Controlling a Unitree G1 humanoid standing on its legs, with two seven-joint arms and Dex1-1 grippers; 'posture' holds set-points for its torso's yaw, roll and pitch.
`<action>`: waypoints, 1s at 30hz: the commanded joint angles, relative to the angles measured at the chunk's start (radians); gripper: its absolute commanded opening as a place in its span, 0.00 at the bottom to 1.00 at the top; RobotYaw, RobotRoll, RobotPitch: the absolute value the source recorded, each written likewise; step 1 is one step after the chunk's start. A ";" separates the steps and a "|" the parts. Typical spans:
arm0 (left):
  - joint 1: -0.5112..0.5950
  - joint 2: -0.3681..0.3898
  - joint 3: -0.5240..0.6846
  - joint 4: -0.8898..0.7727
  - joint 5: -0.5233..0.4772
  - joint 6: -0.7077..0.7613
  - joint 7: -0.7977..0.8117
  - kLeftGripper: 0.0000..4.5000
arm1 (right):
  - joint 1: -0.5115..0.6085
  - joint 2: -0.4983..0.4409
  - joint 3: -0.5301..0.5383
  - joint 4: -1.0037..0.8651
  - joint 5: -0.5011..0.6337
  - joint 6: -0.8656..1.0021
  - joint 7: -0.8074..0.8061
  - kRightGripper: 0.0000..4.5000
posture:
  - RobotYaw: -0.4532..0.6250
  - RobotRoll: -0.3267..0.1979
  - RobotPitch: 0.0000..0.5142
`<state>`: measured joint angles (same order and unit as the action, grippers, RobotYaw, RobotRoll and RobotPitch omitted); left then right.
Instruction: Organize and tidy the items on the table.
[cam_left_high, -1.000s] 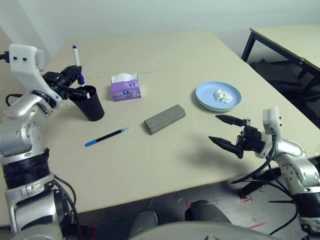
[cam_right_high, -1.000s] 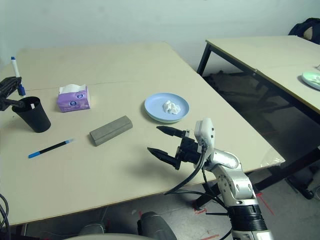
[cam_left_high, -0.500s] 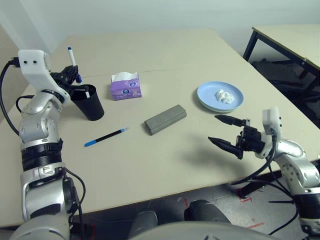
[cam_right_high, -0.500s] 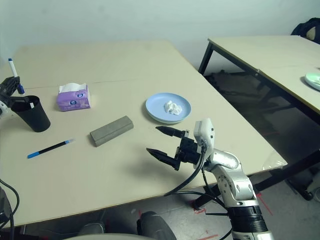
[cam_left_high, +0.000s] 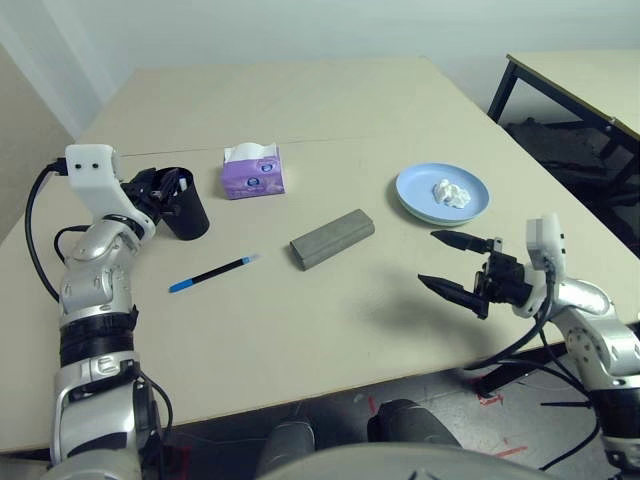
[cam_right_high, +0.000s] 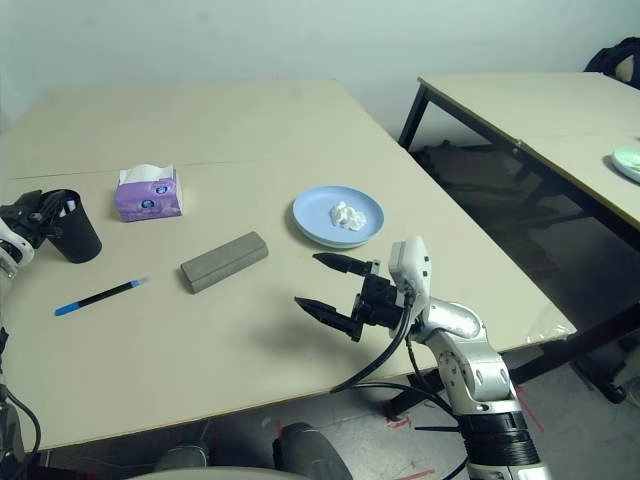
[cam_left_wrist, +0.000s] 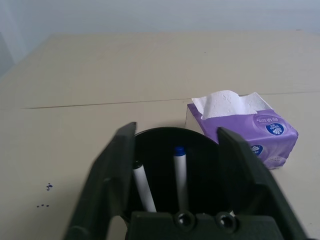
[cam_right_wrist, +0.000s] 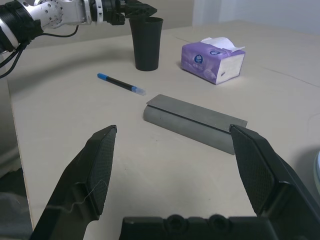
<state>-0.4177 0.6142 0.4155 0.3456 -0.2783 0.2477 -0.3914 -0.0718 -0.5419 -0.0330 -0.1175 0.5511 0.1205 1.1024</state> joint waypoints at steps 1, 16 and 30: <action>-0.023 0.021 0.000 -0.024 -0.014 -0.005 -0.020 1.00 | -0.013 -0.009 -0.007 0.000 -0.001 0.007 0.006 1.00 | 0.30 0.62 0.00; -0.119 0.486 -0.463 -0.285 -0.025 0.251 -0.825 1.00 | -0.011 -0.004 0.002 -0.009 -0.003 0.017 0.004 1.00 | 0.30 0.62 0.00; -0.166 0.536 -0.686 -0.085 0.218 0.195 -1.041 1.00 | 0.019 0.002 0.010 -0.039 -0.009 0.002 0.001 1.00 | 0.28 0.62 0.00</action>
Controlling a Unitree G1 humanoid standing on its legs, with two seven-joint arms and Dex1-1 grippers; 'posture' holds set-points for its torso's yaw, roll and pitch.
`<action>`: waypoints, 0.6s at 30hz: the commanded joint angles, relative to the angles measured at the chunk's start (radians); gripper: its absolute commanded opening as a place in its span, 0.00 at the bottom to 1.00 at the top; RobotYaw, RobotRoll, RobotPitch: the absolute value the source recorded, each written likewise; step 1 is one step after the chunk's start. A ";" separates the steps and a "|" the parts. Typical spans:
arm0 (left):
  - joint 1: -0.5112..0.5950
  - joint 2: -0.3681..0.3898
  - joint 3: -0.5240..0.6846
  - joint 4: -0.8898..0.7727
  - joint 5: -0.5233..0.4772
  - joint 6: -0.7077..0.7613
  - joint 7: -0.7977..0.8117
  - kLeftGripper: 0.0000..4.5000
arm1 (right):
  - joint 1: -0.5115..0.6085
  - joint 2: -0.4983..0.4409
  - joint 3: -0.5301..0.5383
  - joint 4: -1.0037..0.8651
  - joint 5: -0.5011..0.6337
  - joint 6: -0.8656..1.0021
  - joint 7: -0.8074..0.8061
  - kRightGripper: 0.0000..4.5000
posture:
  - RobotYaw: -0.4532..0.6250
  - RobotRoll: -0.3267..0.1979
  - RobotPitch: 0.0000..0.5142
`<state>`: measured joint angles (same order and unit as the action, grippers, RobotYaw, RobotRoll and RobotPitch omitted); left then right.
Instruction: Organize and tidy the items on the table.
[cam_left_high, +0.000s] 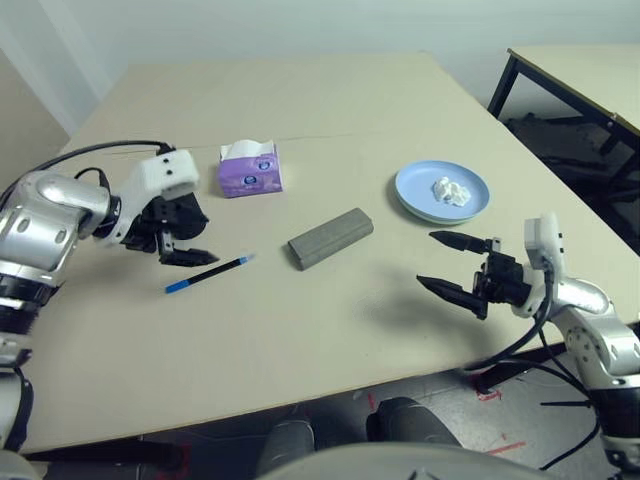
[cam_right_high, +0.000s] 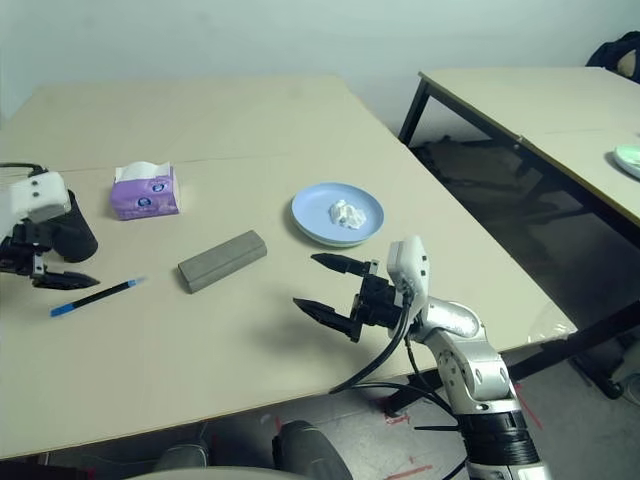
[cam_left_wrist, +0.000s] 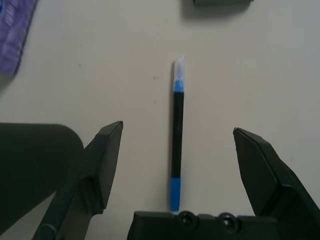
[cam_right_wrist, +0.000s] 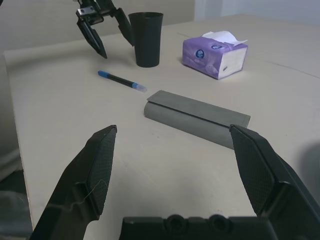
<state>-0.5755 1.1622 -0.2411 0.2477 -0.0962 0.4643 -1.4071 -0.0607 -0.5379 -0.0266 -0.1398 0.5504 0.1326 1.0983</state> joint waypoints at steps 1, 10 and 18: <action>-0.006 -0.016 -0.037 0.018 0.046 -0.029 -0.032 1.00 | 0.010 -0.005 0.008 -0.017 -0.013 -0.018 0.015 1.00 | 0.28 0.62 0.00; 0.026 -0.057 -0.087 0.042 0.133 -0.055 -0.047 1.00 | 0.015 -0.029 0.034 -0.001 -0.055 -0.088 0.088 1.00 | 0.27 0.62 0.00; 0.043 -0.112 -0.110 0.114 0.200 -0.124 -0.013 1.00 | 0.018 -0.029 0.040 -0.007 -0.060 -0.091 0.091 1.00 | 0.26 0.62 0.00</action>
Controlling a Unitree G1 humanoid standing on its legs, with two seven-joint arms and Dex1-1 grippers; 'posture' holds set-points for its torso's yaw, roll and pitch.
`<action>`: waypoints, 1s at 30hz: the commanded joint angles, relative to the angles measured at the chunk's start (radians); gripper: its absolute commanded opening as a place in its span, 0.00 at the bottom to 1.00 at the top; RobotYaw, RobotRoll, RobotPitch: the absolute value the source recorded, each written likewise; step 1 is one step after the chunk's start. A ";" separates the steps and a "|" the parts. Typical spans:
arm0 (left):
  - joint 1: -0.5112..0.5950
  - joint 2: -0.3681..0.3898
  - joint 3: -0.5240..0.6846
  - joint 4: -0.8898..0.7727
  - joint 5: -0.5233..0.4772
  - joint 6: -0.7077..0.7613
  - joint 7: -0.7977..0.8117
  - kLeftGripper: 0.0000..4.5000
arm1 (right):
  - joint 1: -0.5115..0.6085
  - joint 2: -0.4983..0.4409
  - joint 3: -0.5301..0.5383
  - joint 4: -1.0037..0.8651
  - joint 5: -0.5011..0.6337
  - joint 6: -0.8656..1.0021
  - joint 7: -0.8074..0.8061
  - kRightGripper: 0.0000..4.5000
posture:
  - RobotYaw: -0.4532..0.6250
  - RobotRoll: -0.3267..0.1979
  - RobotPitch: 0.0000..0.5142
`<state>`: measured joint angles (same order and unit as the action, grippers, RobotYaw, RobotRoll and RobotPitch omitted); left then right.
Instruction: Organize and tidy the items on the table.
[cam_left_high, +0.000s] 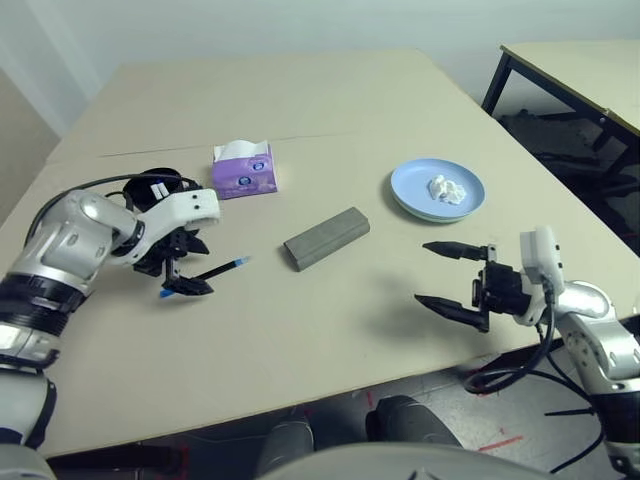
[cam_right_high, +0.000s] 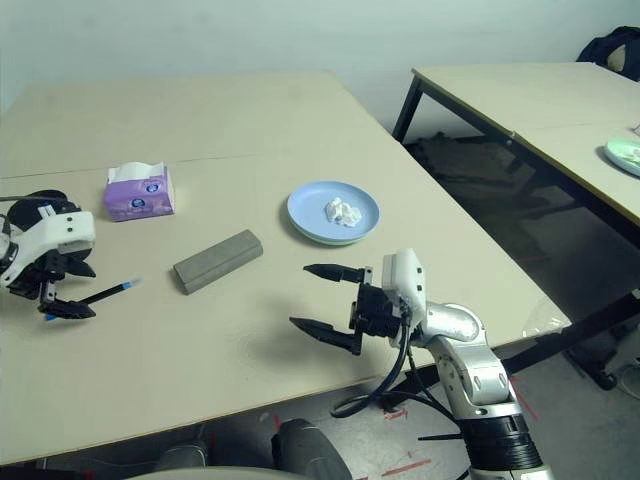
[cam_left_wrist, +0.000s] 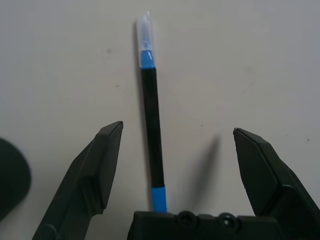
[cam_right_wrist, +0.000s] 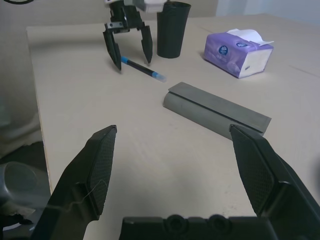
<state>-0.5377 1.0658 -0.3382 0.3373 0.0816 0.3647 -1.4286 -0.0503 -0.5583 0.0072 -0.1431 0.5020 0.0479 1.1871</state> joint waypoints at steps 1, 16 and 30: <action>0.005 -0.024 -0.013 0.037 0.029 -0.032 0.013 1.00 | 0.009 -0.009 0.006 -0.006 -0.011 -0.006 0.001 1.00 | 0.26 0.62 0.00; -0.026 -0.106 -0.010 0.231 0.084 -0.167 0.063 0.73 | 0.030 -0.014 0.004 -0.032 -0.006 0.002 -0.011 1.00 | 0.25 0.62 0.00; -0.035 -0.064 0.107 0.082 -0.051 -0.039 -0.046 0.02 | 0.035 -0.015 0.001 -0.048 0.005 0.019 -0.018 1.00 | 0.26 0.62 0.00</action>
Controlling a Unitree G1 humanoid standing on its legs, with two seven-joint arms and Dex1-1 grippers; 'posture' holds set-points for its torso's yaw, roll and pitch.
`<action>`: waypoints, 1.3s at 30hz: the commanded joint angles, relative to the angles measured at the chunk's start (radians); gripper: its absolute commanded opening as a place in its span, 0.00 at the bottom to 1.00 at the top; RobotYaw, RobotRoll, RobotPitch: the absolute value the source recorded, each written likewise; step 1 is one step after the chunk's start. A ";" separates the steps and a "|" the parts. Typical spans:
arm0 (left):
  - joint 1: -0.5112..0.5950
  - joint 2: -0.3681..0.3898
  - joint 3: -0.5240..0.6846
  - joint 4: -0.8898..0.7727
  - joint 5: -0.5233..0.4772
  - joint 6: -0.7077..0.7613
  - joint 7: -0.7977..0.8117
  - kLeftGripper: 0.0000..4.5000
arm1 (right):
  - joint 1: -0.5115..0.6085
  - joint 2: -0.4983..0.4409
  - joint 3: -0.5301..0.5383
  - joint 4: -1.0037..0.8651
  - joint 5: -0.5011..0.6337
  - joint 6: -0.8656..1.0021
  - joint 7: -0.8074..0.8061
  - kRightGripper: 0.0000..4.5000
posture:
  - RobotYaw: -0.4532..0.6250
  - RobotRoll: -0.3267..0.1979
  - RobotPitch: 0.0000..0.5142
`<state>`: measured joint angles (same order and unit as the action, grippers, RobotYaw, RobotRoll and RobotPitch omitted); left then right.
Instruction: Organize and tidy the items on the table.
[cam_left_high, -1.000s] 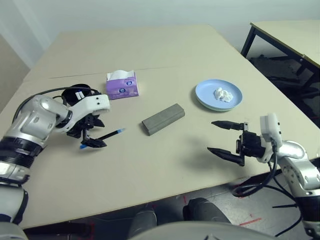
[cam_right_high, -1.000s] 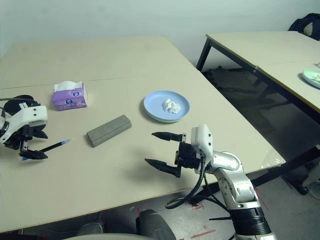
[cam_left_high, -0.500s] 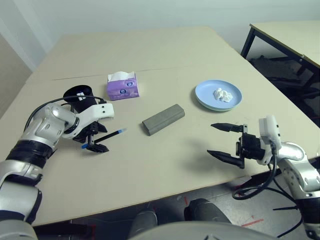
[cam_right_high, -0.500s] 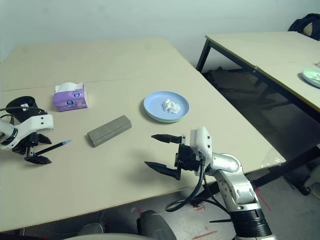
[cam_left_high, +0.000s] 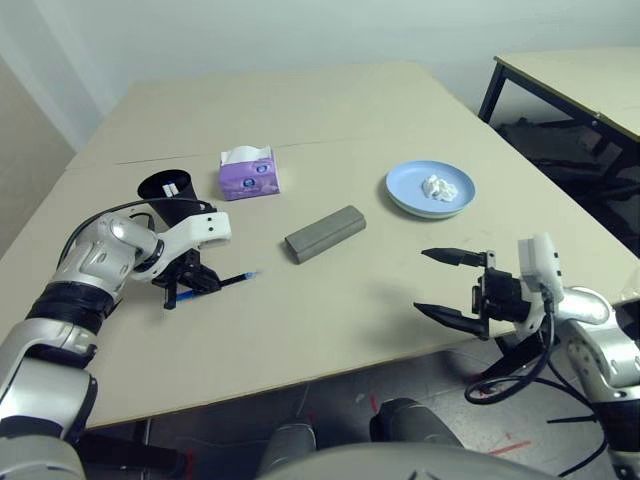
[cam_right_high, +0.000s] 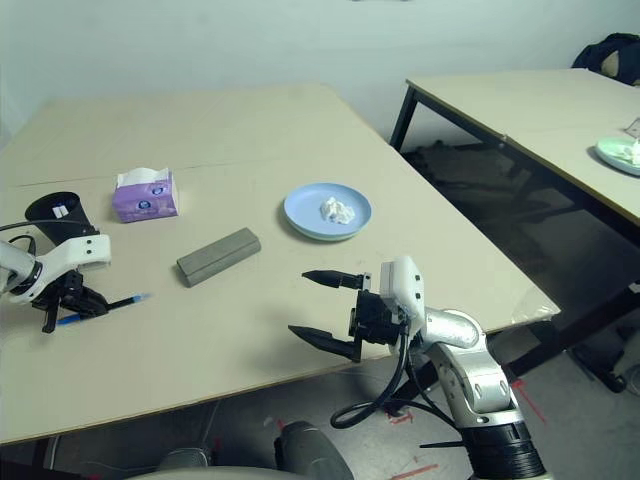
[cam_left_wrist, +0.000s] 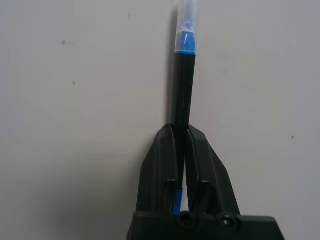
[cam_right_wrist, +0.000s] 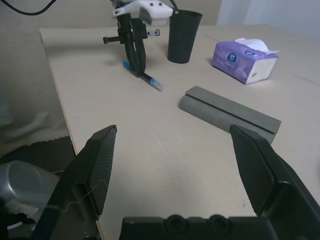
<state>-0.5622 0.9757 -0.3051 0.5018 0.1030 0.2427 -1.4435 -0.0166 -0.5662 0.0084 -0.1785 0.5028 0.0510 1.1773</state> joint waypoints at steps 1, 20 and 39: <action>-0.016 0.031 0.105 -0.114 -0.108 0.130 -0.039 0.02 | 0.002 -0.006 -0.002 -0.016 0.008 0.020 -0.012 1.00 | 0.26 0.62 0.00; 0.184 0.047 0.527 -0.484 -0.424 0.455 0.220 0.02 | -0.040 0.014 -0.035 0.013 0.054 0.069 -0.053 1.00 | 0.29 0.62 0.00; 0.083 -0.168 0.752 -0.393 -0.391 0.254 0.853 0.02 | -0.060 0.032 -0.043 0.027 0.058 0.095 -0.086 1.00 | 0.30 0.62 0.00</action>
<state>-0.4674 0.8209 0.4573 0.0631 -0.3089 0.5286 -0.6218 -0.0687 -0.5330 -0.0274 -0.1539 0.5554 0.1383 1.0956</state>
